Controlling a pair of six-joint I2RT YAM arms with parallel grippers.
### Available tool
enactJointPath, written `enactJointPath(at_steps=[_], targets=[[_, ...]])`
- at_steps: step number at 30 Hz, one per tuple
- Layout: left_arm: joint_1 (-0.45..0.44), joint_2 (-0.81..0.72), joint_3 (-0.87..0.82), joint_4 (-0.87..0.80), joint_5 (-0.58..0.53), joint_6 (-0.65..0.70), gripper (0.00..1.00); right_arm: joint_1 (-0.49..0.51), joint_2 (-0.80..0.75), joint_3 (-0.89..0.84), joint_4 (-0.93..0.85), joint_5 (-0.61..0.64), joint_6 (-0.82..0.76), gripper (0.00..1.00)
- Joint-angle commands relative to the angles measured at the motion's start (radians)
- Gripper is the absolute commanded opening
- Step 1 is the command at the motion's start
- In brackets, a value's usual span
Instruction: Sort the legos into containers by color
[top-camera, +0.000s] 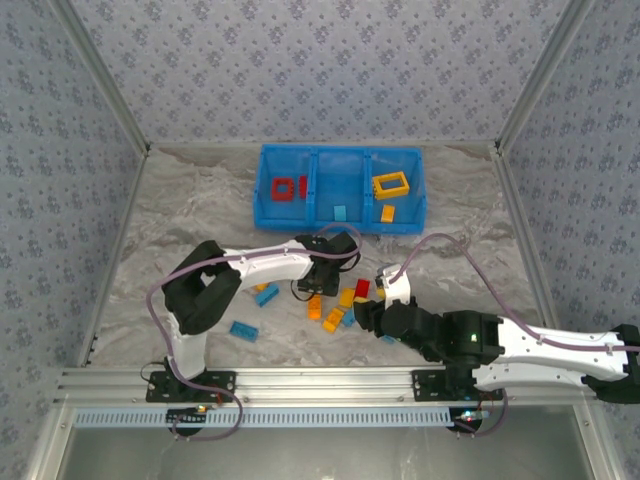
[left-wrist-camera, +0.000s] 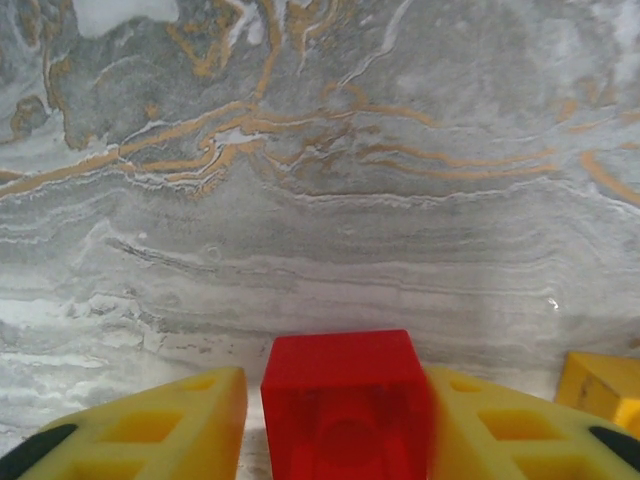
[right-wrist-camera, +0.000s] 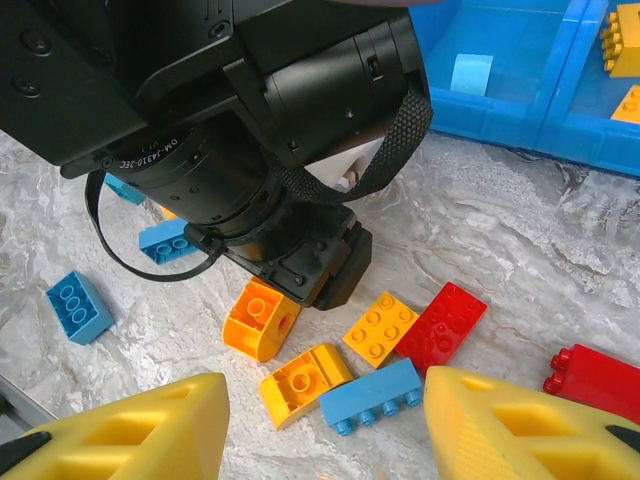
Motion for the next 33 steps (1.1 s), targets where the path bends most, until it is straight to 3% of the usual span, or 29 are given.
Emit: enactJointPath(at_steps=[1, 6, 10, 14, 18, 27, 33], targets=[[0.002, 0.006, -0.002, 0.021, -0.035, 0.008, 0.41, 0.010, -0.005, -0.011, -0.018, 0.018, 0.023, 0.57], [0.003, -0.012, -0.001, 0.023, -0.064, 0.018, 0.31, 0.008, -0.005, -0.007, -0.018, 0.017, 0.014, 0.57], [0.030, -0.101, 0.022, -0.040, -0.102, 0.036, 0.31, 0.006, -0.003, -0.005, 0.018, 0.005, -0.028, 0.57], [0.145, -0.218, 0.039, -0.069, -0.096, 0.086, 0.31, -0.016, 0.022, 0.014, 0.125, -0.014, -0.129, 0.59], [0.287, -0.237, 0.114, -0.073, -0.059, 0.179, 0.31, -0.093, 0.116, 0.062, 0.245, -0.077, -0.211, 0.59], [0.463, 0.027, 0.442, -0.084, -0.012, 0.290, 0.31, -0.305, 0.434, 0.254, 0.361, -0.213, -0.209, 0.61], [0.522, 0.211, 0.620, -0.134, 0.033, 0.282, 0.30, -0.324, 0.606, 0.411, 0.342, -0.240, -0.203, 0.60]])
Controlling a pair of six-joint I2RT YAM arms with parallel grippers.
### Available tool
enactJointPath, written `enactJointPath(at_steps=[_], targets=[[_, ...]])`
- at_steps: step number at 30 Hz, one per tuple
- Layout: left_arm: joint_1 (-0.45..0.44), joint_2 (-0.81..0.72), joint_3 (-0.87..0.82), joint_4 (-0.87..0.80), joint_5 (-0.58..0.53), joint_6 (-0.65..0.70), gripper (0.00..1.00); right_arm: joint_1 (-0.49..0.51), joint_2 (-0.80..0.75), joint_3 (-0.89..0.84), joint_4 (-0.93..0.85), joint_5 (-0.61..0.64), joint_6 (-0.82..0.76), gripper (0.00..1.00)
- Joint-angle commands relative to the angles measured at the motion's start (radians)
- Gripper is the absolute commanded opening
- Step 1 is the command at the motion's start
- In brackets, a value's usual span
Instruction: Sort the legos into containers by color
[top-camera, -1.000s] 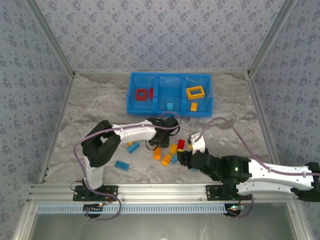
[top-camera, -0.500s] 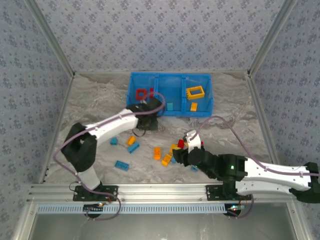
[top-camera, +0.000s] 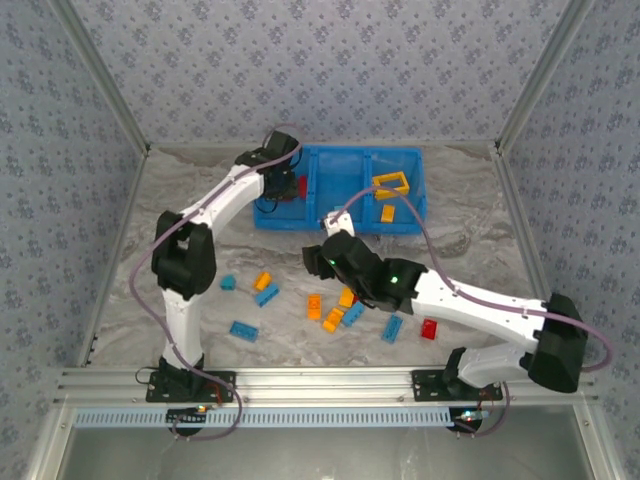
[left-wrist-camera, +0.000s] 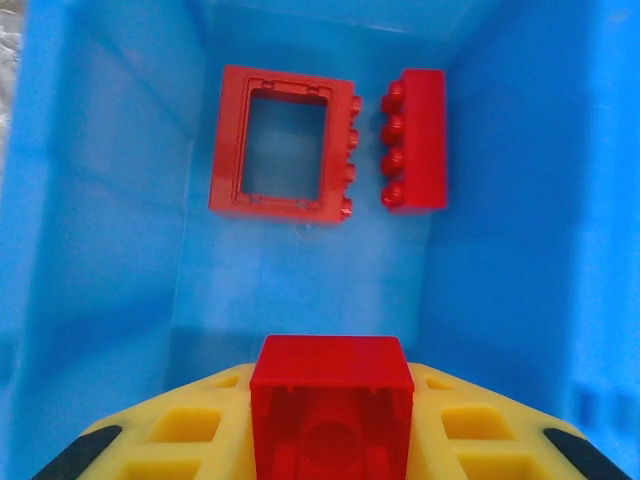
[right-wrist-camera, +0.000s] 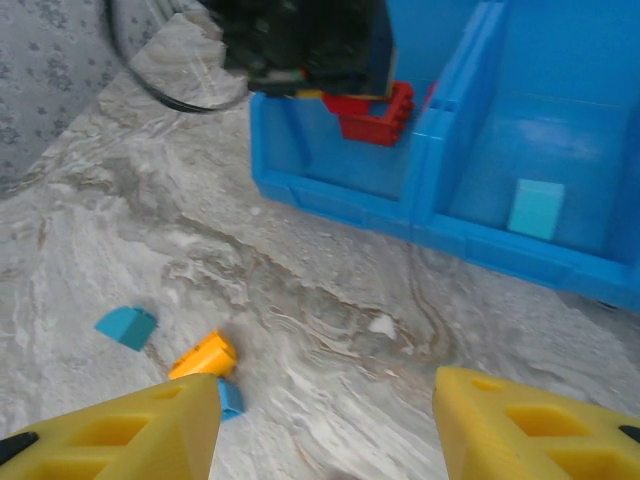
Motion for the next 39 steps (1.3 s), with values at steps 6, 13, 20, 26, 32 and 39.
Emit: enactJointPath(at_steps=[6, 13, 20, 26, 32, 39], targets=[[0.037, 0.131, 0.104, -0.092, 0.032, 0.013, 0.37, -0.009, 0.040, 0.060, -0.011, -0.012, 0.031, 0.60], [0.027, 0.099, 0.086, -0.090, 0.043, -0.003, 0.56, -0.026, 0.003, 0.021, -0.048, 0.000, 0.056, 0.61], [0.000, -0.095, 0.050, -0.109, 0.018, -0.023, 0.56, -0.020, 0.108, 0.045, -0.067, -0.154, 0.002, 0.62], [-0.006, -0.501, -0.284, -0.058, -0.081, -0.102, 0.62, 0.025, 0.355, 0.230, -0.140, -0.252, 0.034, 0.65], [-0.007, -0.990, -0.684, -0.090, -0.148, -0.216, 0.62, 0.010, 0.586, 0.402, -0.201, -0.339, 0.154, 0.71], [-0.013, -1.378, -0.897, -0.224, -0.120, -0.269, 0.64, 0.019, 0.796, 0.671, -0.364, -0.328, 0.013, 0.82]])
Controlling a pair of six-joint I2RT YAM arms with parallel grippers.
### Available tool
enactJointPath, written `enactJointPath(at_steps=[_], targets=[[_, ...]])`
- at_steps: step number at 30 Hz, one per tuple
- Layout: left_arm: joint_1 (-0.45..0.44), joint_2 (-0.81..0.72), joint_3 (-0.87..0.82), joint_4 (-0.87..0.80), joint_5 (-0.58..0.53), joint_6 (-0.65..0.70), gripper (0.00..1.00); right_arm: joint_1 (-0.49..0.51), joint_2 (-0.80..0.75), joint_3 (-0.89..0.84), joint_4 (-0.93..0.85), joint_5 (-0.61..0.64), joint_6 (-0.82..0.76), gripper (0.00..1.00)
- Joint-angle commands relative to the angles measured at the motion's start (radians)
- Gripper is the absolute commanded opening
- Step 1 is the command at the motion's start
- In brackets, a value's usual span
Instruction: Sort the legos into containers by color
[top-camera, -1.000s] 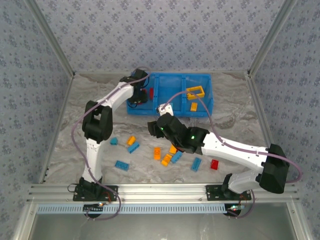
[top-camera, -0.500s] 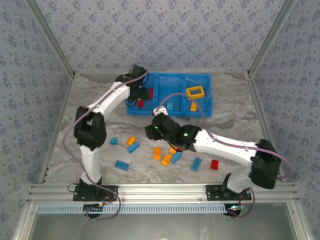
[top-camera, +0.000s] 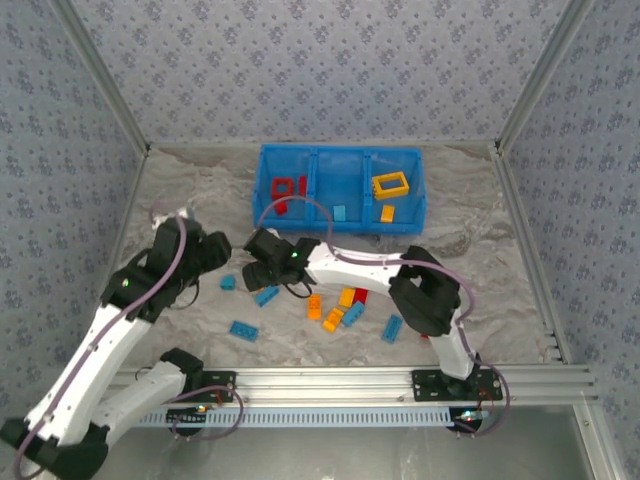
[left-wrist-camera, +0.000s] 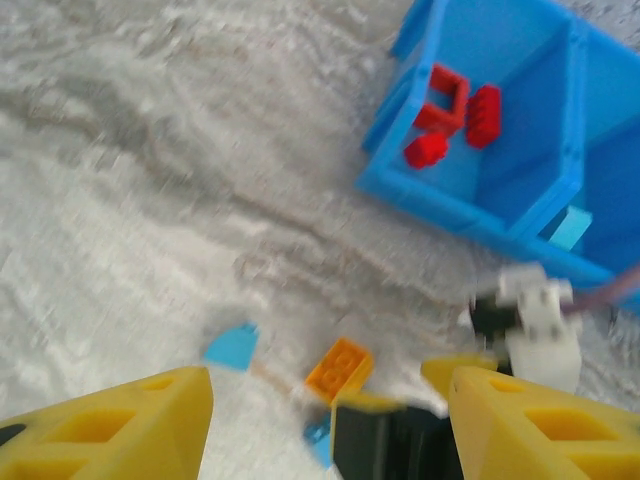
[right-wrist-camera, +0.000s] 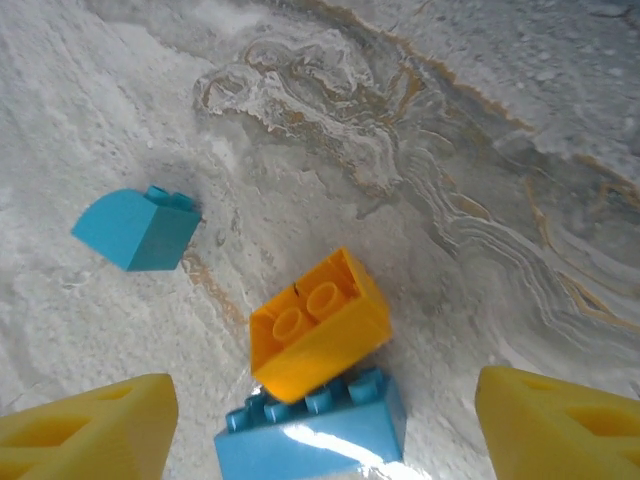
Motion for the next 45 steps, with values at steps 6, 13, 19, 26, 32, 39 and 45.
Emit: enactJointPath(at_steps=[6, 13, 19, 26, 32, 39, 45], targets=[[0.000, -0.160, -0.017, -0.188, 0.008, -0.048, 0.64, 0.007, 0.128, 0.193, -0.258, 0.041, -0.352, 0.84], [0.000, -0.173, 0.026, -0.221, -0.006, -0.046, 0.64, -0.007, 0.238, 0.340, -0.347, 0.001, -0.439, 0.83], [0.000, -0.175, 0.024, -0.206, 0.018, -0.054, 0.64, -0.012, 0.292, 0.394, -0.386, 0.008, -0.437, 0.79], [0.000, -0.180, 0.042, -0.239, 0.046, -0.071, 0.64, -0.016, 0.307, 0.404, -0.373, -0.009, -0.424, 0.66], [0.000, -0.202, 0.037, -0.266, 0.086, -0.089, 0.64, -0.020, 0.306, 0.405, -0.380, -0.019, -0.404, 0.55], [0.000, -0.214, 0.026, -0.259, 0.135, -0.082, 0.64, -0.022, 0.267, 0.372, -0.363, -0.010, -0.374, 0.50], [0.000, -0.200, -0.007, -0.200, 0.196, -0.075, 0.65, -0.039, 0.207, 0.327, -0.331, 0.006, -0.356, 0.48]])
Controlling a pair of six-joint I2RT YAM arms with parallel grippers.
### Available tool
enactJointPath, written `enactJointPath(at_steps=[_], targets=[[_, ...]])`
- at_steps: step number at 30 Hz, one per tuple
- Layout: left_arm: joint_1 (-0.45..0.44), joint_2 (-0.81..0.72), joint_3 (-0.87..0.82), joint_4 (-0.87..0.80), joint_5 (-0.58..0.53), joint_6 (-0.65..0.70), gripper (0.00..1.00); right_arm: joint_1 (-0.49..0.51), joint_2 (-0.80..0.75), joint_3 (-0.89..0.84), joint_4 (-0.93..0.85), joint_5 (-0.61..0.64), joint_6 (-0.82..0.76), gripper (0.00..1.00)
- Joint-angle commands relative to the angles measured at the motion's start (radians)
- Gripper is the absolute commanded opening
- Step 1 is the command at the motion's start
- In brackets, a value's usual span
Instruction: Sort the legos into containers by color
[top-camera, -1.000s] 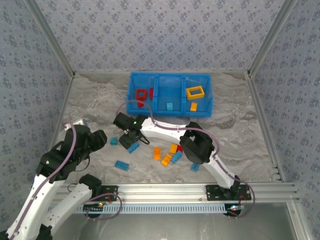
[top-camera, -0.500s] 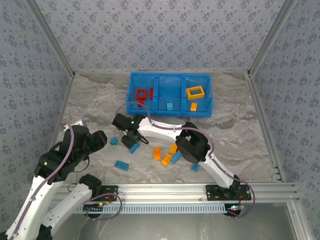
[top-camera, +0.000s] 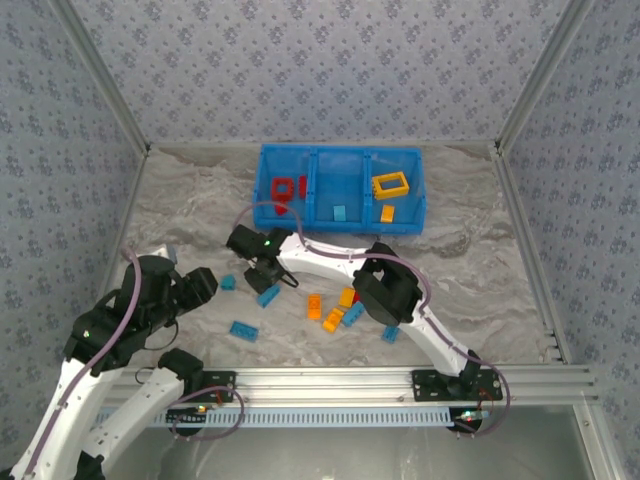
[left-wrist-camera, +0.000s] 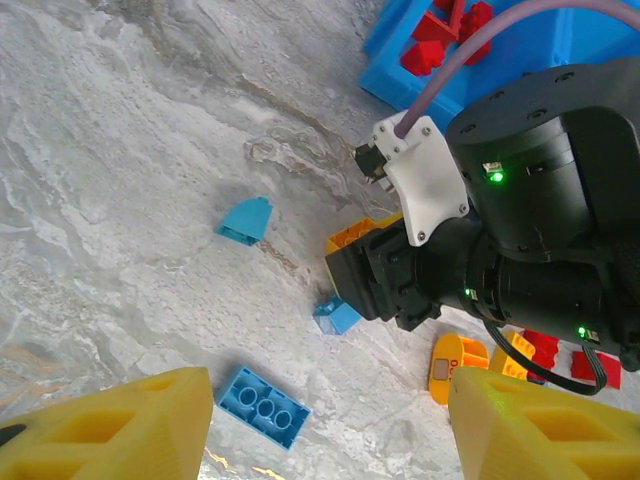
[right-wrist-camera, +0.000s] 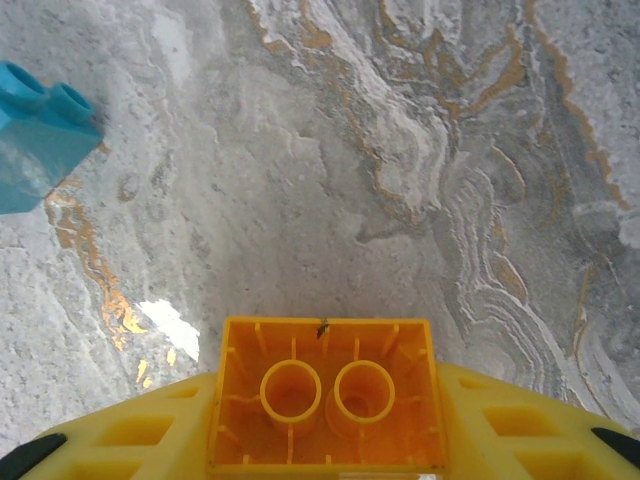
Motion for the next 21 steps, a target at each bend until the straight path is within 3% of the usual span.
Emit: enactJointPath(at_steps=[1, 5, 8, 15, 21], targets=[[0.000, 0.010, -0.021, 0.059, 0.074, 0.006, 0.65, -0.018, -0.073, -0.037, 0.002, 0.019, 0.027, 0.47], [-0.003, 0.046, -0.069, 0.195, 0.214, 0.016, 0.64, -0.046, -0.186, -0.111, 0.033, 0.056, 0.038, 0.47], [-0.045, 0.079, -0.097, 0.303, 0.258, 0.000, 0.64, -0.088, -0.305, -0.193, 0.052, 0.081, 0.049, 0.46], [-0.328, 0.257, -0.066, 0.520, 0.082, -0.022, 0.64, -0.270, -0.634, -0.457, 0.075, 0.103, 0.087, 0.46], [-0.531, 0.462, -0.022, 0.711, -0.050, -0.018, 0.64, -0.541, -0.825, -0.648, 0.080, 0.084, 0.108, 0.46]])
